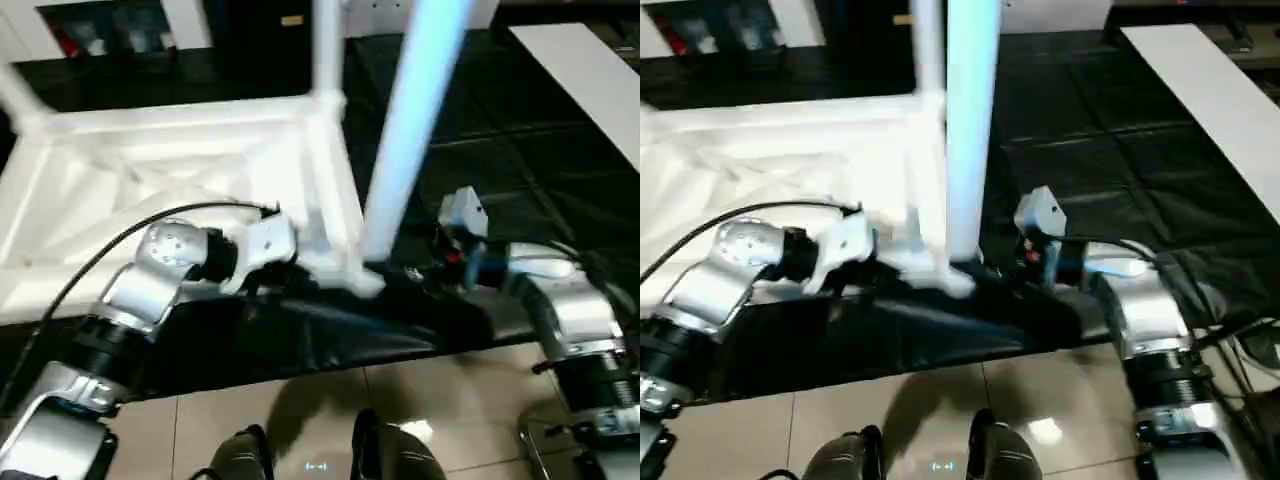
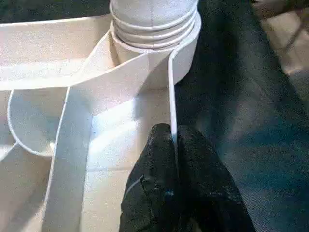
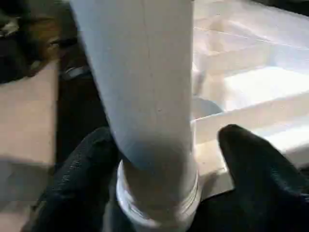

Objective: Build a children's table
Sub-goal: Rotate leg to tighten

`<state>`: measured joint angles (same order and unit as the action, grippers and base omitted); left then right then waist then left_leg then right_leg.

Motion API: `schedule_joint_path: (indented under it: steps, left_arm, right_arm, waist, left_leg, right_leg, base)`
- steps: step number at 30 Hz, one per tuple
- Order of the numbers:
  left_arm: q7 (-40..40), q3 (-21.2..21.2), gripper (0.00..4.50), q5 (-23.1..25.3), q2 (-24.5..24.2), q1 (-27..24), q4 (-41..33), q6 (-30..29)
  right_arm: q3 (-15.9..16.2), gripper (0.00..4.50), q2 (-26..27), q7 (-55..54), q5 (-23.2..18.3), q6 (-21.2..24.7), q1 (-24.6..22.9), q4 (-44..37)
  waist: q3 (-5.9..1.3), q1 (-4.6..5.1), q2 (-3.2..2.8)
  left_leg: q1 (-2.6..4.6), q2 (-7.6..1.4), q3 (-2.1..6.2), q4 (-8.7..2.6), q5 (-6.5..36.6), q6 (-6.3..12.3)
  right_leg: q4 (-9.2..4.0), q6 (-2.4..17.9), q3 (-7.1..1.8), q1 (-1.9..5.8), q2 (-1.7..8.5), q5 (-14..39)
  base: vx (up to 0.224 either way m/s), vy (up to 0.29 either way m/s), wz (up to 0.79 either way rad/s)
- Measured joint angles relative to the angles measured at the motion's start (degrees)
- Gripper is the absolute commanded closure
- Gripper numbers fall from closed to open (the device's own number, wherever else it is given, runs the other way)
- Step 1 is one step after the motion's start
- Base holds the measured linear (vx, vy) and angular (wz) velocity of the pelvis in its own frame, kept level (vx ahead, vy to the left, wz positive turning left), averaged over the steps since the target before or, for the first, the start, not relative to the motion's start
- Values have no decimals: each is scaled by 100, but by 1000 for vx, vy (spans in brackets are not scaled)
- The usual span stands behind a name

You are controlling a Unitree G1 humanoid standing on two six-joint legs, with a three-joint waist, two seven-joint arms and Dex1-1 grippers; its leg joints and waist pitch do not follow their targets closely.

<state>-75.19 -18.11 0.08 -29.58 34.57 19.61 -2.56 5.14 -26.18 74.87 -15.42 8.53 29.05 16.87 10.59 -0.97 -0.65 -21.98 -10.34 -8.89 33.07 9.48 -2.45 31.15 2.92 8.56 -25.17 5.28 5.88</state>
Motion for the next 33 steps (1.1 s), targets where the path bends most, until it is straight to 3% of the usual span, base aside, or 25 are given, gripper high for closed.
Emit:
schedule_joint_path:
  steps: [11,16,21,29,31,33]
  left_arm:
    - [-733,-241,450,-37,-133,239,318,490]
    - [-839,-294,450,-51,-113,316,444,610]
    - [-850,-288,450,-106,-84,324,496,621]
    - [-454,-151,450,-120,69,195,131,-328]
    - [-98,-55,450,-15,162,181,46,-685]
    - [427,91,450,132,365,183,-20,-1115]
  right_arm:
    - [444,198,-137,1213,-173,96,255,187]
    - [482,241,-163,1305,-174,95,287,215]
    - [481,256,-169,1326,-214,220,284,215]
    - [299,258,-125,641,-292,989,-67,-416]
    - [152,258,-13,65,-211,1228,-149,-604]
    - [-86,258,279,-794,-31,1501,-175,-730]
  waist:
    - [-8,-137,18]
    - [-9,-175,20]
    - [-9,-209,20]
    - [-9,-224,20]
    - [-9,-177,21]
    - [-12,-42,26]
  left_leg:
    - [-5,1,1,24,0,-3]
    - [-5,2,4,19,1,-4]
    - [-4,2,5,20,1,-4]
    - [2,2,4,21,0,-7]
    - [9,2,3,24,12,-42]
    - [24,2,-2,26,2,-60]
  right_leg:
    - [0,-1,-7,11,2,-1]
    - [3,0,-5,10,2,-1]
    - [4,-1,-6,11,2,-1]
    - [6,-1,-6,14,2,-1]
    - [3,-2,-6,21,2,0]
    - [-6,-4,-8,32,2,1]
  base:
    - [0,0,0]
    - [0,0,0]
    - [0,0,0]
    - [0,0,0]
    - [0,0,0]
    - [0,0,0]
